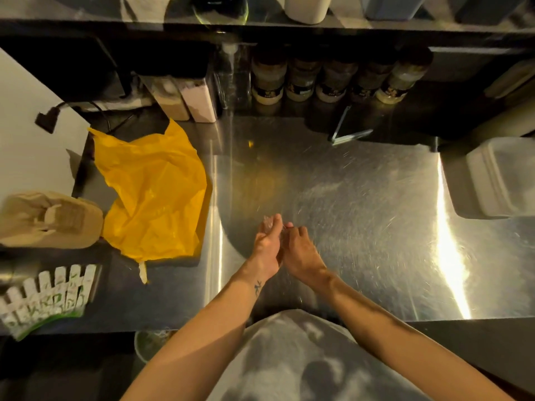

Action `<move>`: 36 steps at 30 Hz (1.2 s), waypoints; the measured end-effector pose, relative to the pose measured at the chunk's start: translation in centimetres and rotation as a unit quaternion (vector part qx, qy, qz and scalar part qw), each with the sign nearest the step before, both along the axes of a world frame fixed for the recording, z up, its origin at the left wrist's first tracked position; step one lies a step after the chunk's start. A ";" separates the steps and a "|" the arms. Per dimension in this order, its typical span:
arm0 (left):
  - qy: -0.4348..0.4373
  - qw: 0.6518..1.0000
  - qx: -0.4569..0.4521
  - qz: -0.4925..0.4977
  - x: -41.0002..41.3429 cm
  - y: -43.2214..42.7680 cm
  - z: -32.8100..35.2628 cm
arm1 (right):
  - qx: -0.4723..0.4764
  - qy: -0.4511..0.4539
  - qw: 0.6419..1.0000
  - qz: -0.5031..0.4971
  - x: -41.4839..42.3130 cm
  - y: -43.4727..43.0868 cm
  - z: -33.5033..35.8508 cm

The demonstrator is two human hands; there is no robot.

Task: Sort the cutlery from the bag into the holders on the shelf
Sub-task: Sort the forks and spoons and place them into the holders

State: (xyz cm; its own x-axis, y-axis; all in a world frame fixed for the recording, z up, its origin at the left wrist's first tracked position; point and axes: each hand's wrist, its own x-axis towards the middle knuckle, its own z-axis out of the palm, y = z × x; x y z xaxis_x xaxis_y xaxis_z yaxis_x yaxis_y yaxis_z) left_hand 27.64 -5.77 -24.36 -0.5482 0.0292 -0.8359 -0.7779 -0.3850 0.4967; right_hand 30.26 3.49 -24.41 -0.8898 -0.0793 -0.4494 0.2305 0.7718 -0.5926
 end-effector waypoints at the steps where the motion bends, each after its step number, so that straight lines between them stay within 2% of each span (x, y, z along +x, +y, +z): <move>1: 0.010 1.000 0.009 0.001 -0.1 0.0 -0.2 | 0.007 0.007 1.000 0.014 0.0 -0.2 0.4; 2: 0.008 1.000 0.009 0.005 -0.1 -0.1 -0.5 | 0.018 0.013 0.999 0.033 0.2 -0.3 0.4; 6: 0.028 0.998 0.034 0.036 -0.6 -0.3 -0.2 | -0.035 0.021 0.999 -0.018 -0.4 -0.1 1.2; 11: 0.041 0.993 0.074 0.080 -1.2 -1.0 -0.5 | -0.174 0.024 0.978 -0.111 -1.1 0.5 2.7; 16: 0.032 0.983 0.121 0.136 -1.2 -1.0 -0.2 | -0.127 0.050 0.984 -0.118 -0.7 1.5 1.7; 20: 0.031 0.984 0.113 0.134 -1.1 -1.0 -0.6 | -0.148 0.028 0.976 -0.160 -0.3 1.8 1.7; 23: 0.050 0.981 0.116 0.146 -1.3 -1.2 -0.6 | -0.149 0.057 0.968 -0.193 -0.3 2.1 2.5; 27: 0.061 0.989 0.114 0.068 -0.8 -1.1 0.3 | -0.255 0.004 0.921 -0.295 -1.0 2.2 3.3; 30: 0.049 0.994 0.100 0.017 -0.4 -0.4 1.1 | -0.335 -0.035 0.883 -0.328 -1.1 1.9 4.0; 32: 0.054 0.995 0.086 -0.010 -0.3 0.1 1.5 | -0.326 -0.029 0.889 -0.321 -1.1 2.0 4.4; 36: 0.077 0.994 0.081 -0.002 -0.1 0.7 1.7 | -0.222 0.017 0.940 -0.257 -1.3 2.8 3.7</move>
State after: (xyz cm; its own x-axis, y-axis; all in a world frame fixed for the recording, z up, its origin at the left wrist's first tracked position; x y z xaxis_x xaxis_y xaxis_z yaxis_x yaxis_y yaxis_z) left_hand 27.57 -5.06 -22.68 -0.6686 0.1592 -0.7264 -0.6995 -0.4659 0.5418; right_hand 28.98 6.25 -20.68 -0.8752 0.1927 -0.4437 0.4803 0.2375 -0.8443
